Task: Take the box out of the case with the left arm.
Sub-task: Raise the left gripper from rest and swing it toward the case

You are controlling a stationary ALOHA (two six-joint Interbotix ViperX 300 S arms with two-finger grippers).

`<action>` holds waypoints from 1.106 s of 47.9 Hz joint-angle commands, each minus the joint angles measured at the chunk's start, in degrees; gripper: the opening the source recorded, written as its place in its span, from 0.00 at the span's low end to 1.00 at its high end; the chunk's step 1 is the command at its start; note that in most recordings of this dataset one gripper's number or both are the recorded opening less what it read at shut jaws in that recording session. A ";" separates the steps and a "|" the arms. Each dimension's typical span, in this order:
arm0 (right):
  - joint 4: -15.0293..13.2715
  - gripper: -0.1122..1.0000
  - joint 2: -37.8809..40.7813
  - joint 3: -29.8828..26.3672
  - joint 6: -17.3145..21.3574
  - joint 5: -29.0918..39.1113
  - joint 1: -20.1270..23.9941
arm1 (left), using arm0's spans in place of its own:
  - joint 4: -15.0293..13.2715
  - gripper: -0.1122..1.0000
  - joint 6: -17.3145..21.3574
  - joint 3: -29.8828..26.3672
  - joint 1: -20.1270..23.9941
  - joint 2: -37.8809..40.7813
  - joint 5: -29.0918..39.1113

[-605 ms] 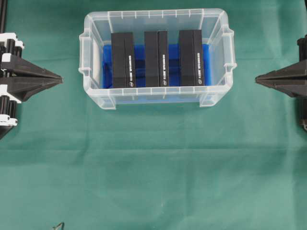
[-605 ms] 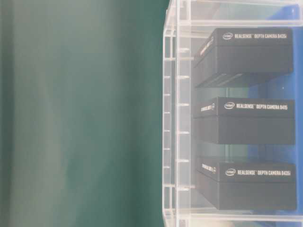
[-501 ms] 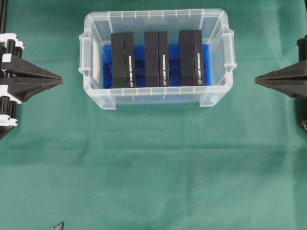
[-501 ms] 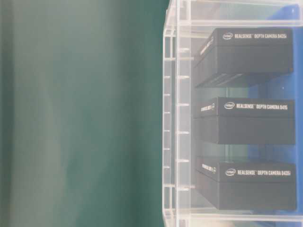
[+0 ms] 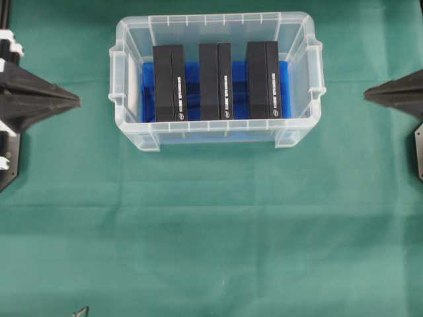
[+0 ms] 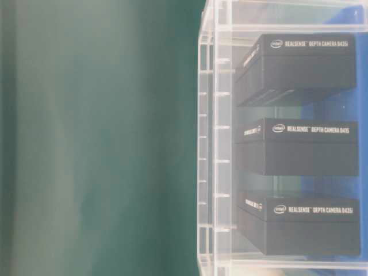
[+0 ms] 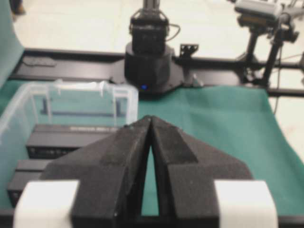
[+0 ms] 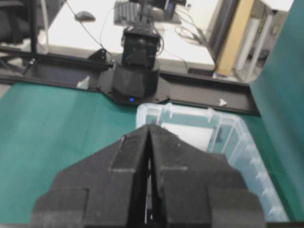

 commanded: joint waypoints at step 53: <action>-0.26 0.10 10.90 -26.81 10.37 65.30 -0.09 | 0.18 0.10 -8.00 -31.20 -2.55 13.54 72.33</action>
